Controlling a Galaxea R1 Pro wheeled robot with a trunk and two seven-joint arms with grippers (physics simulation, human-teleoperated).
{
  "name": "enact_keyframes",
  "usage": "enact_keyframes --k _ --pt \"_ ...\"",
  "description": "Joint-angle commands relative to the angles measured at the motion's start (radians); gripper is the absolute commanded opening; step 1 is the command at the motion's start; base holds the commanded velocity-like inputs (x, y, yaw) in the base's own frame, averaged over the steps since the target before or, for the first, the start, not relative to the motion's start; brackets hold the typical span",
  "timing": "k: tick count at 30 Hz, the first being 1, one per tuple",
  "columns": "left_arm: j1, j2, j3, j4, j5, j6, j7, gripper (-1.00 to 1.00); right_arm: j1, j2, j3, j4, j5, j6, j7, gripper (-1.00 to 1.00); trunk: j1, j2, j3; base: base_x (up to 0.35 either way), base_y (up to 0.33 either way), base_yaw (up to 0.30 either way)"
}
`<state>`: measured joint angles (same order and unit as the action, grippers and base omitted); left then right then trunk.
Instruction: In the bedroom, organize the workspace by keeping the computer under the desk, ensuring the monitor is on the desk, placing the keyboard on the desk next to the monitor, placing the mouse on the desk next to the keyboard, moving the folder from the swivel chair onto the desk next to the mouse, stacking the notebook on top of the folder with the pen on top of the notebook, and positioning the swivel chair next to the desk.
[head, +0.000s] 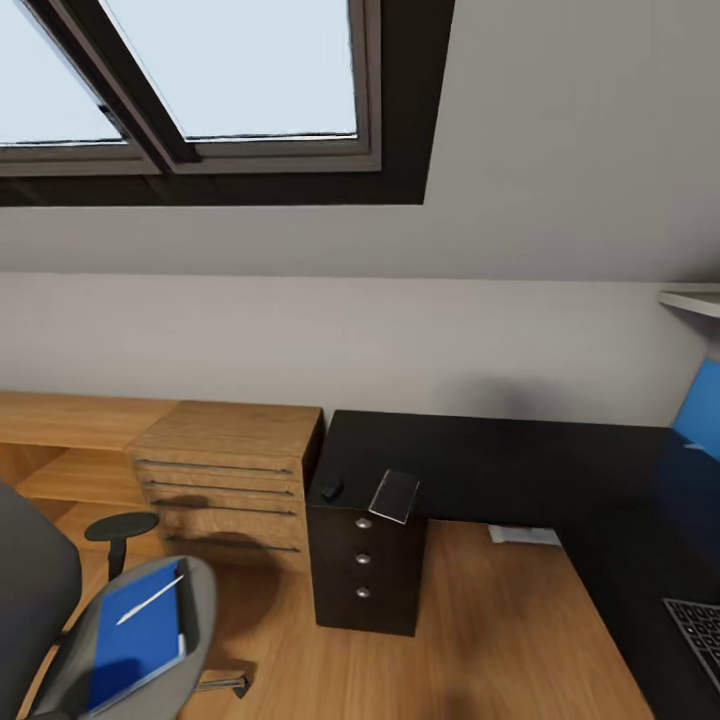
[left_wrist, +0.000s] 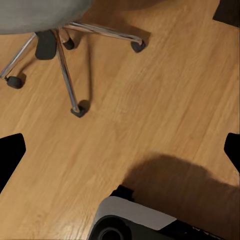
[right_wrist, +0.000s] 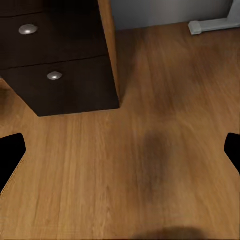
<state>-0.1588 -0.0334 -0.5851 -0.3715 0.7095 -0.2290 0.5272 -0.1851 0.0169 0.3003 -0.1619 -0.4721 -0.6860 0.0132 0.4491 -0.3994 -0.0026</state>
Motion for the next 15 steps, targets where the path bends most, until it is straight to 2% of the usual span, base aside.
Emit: enact_keyframes --k 1,2,4,5,8,10,11,13,14,15 --pt "-0.001 -0.003 -0.010 -0.003 0.010 -0.017 0.005 1.00 -0.001 0.000 0.007 -0.002 -0.011 -0.004 0.002 1.00 0.001 -0.001 0.000 0.328 0.073 0.000" --pt "-0.001 -0.006 -0.012 -0.053 0.009 -0.031 0.005 1.00 -0.002 -0.002 0.006 -0.053 -0.010 -0.002 -0.001 1.00 0.001 -0.001 0.000 0.328 0.071 0.000" --pt "-0.001 -0.005 -0.012 -0.094 0.008 -0.031 0.006 1.00 -0.002 -0.004 0.005 -0.095 -0.010 0.002 -0.005 1.00 0.001 -0.001 0.000 0.328 0.071 0.000" --pt "-0.001 -0.003 -0.012 -0.145 0.008 -0.028 0.008 1.00 -0.003 -0.009 0.004 -0.146 -0.010 0.012 -0.012 1.00 0.001 -0.001 0.000 0.328 0.071 0.000" --pt "-0.001 -0.001 -0.012 -0.229 0.005 -0.019 0.010 1.00 -0.004 -0.021 0.003 -0.233 -0.011 0.061 -0.037 1.00 0.001 -0.001 0.000 0.328 0.071 0.000" --pt "-0.001 0.001 -0.012 -0.309 -0.006 0.003 0.012 1.00 -0.006 -0.037 0.002 -0.332 -0.011 0.162 -0.074 1.00 0.001 -0.001 0.000 0.328 0.071 0.000" --pt "-0.001 0.004 -0.012 -0.364 -0.021 0.031 0.016 1.00 -0.007 -0.048 0.002 -0.409 -0.011 0.250 -0.104 1.00 0.001 -0.001 0.000 0.328 0.071 0.000" --pt "-0.001 0.008 -0.009 -0.425 -0.039 0.073 0.026 1.00 -0.008 -0.060 0.001 -0.497 -0.011 0.348 -0.136 1.00 0.001 -0.001 0.000 0.328 0.071 0.000" --pt "-0.001 0.014 -0.006 -0.497 -0.053 0.128 0.044 1.00 -0.009 -0.070 0.000 -0.592 -0.011 0.447 -0.171 1.00 0.001 -0.001 0.000 0.328 0.071 0.000" --pt "-0.001 0.018 -0.004 -0.537 -0.058 0.160 0.057 1.00 -0.009 -0.074 -0.001 -0.640 -0.011 0.496 -0.189 1.00 0.001 -0.001 0.000 0.328 0.066 0.000"
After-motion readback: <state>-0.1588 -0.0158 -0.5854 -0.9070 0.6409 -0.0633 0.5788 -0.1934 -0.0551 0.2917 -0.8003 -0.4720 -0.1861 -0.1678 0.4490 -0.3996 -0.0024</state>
